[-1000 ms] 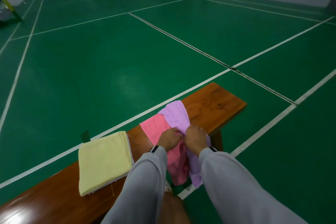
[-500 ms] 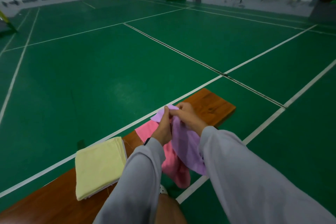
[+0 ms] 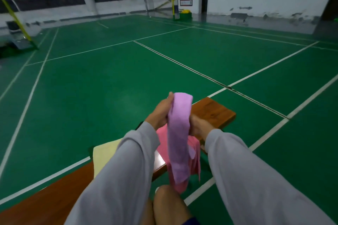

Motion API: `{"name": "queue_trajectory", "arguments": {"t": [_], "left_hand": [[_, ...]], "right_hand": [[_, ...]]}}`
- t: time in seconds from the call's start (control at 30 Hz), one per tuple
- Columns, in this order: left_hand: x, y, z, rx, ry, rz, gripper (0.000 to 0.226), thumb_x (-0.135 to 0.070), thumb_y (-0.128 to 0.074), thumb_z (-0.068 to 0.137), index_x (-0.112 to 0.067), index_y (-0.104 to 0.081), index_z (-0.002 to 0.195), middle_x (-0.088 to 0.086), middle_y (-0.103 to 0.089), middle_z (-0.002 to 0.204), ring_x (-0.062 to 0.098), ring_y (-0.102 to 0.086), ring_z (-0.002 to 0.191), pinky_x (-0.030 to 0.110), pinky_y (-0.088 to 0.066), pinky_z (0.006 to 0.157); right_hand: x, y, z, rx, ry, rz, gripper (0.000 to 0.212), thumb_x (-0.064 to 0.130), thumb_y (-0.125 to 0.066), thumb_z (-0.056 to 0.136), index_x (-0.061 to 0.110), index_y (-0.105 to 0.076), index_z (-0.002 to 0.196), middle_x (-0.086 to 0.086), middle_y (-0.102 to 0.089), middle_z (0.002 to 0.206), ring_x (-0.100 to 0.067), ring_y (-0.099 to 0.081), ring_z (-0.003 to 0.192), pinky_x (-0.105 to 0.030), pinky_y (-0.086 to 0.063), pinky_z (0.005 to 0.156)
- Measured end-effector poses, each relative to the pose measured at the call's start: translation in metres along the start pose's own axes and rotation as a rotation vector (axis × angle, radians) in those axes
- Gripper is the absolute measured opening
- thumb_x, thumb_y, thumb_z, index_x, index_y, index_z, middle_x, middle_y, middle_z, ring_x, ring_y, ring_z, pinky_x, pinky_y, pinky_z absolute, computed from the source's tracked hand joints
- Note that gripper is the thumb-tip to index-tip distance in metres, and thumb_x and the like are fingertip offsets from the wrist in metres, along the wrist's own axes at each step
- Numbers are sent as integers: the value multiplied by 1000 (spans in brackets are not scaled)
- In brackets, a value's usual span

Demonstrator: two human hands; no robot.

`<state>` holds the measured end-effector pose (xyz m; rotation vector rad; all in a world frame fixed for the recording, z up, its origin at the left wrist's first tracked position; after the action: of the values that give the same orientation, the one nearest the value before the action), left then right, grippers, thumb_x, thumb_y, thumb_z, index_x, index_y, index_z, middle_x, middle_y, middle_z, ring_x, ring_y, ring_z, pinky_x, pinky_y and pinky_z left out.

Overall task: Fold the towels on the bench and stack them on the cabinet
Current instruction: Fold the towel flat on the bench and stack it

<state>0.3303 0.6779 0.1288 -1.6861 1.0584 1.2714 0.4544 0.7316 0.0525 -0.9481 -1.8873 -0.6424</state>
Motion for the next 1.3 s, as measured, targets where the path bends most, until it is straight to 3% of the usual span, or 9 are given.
{"name": "queue_trajectory", "arguments": {"t": [0.1,0.23,0.37,0.6,0.73,0.83,0.97,1.1,1.3], "left_hand": [[-40,12,-22,-147,-215,529,52,-45,-48,106,-9,-63,73,13,-65,78,21,-55,72,31,-43,69],[-72,51,-46,-432,-382,767,54,-36,-44,108,-6,-54,64,28,-66,86,35,-61,79,39,-44,72],[-60,105,-56,-564,-226,543,47,-37,-49,104,-1,-63,77,29,-69,102,40,-67,94,50,-57,86],[-55,160,-85,-712,-137,188,49,-34,-47,107,10,-59,125,23,-64,129,35,-61,115,39,-47,97],[-62,197,-96,-815,-138,42,55,-40,-48,106,8,-56,133,21,-61,135,36,-60,122,41,-48,103],[-42,221,-95,-714,-32,-87,61,-50,-68,90,-1,-58,125,14,-64,121,33,-65,106,43,-54,96],[-27,223,-82,-383,165,7,30,-18,-81,80,0,-67,100,14,-69,102,23,-67,74,34,-58,64],[-69,229,-87,-446,-119,-264,57,-37,-89,75,-1,-70,114,12,-75,108,26,-72,92,42,-60,87],[-59,217,-94,-422,-38,-116,28,-20,-83,84,-3,-67,98,8,-73,90,26,-66,91,37,-58,78]], "right_hand": [[30,-25,-12,28,8,67,31,40,-48,103,14,-64,96,1,-75,86,-17,-75,87,-36,-63,77],[73,-59,-64,107,26,175,39,38,-41,109,9,-65,99,-10,-78,92,-21,-70,76,-33,-58,70],[97,-84,-75,342,28,191,45,26,-66,92,-8,-68,121,-22,-69,121,-31,-66,116,-41,-50,107],[101,-82,-107,152,87,423,48,32,-32,92,11,-66,65,-9,-63,69,-24,-61,60,-33,-48,69],[106,-62,-80,-95,63,434,53,54,-29,90,13,-61,89,-15,-74,92,-30,-68,86,-33,-56,82],[95,-52,-77,-137,34,398,33,36,-36,98,13,-56,85,-10,-68,66,-27,-60,73,-33,-55,78],[88,-47,-63,-146,-30,376,31,43,-39,101,20,-51,116,-5,-53,122,-27,-56,123,-44,-42,112],[133,-53,-52,-197,214,495,8,12,-68,94,8,-66,100,-12,-68,91,-23,-66,75,-28,-57,61],[132,-52,-45,-199,254,258,7,4,-72,92,1,-66,92,-11,-68,82,-19,-65,67,-31,-57,60]]}}
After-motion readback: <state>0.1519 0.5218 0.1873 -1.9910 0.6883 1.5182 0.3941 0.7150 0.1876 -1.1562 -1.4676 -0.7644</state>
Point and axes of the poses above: each hand's wrist, its own z-axis towards the middle knuckle, its own y-axis out of the back of the hand, x = y × z, the point moved 4 cm from there along z, towards the middle knuckle
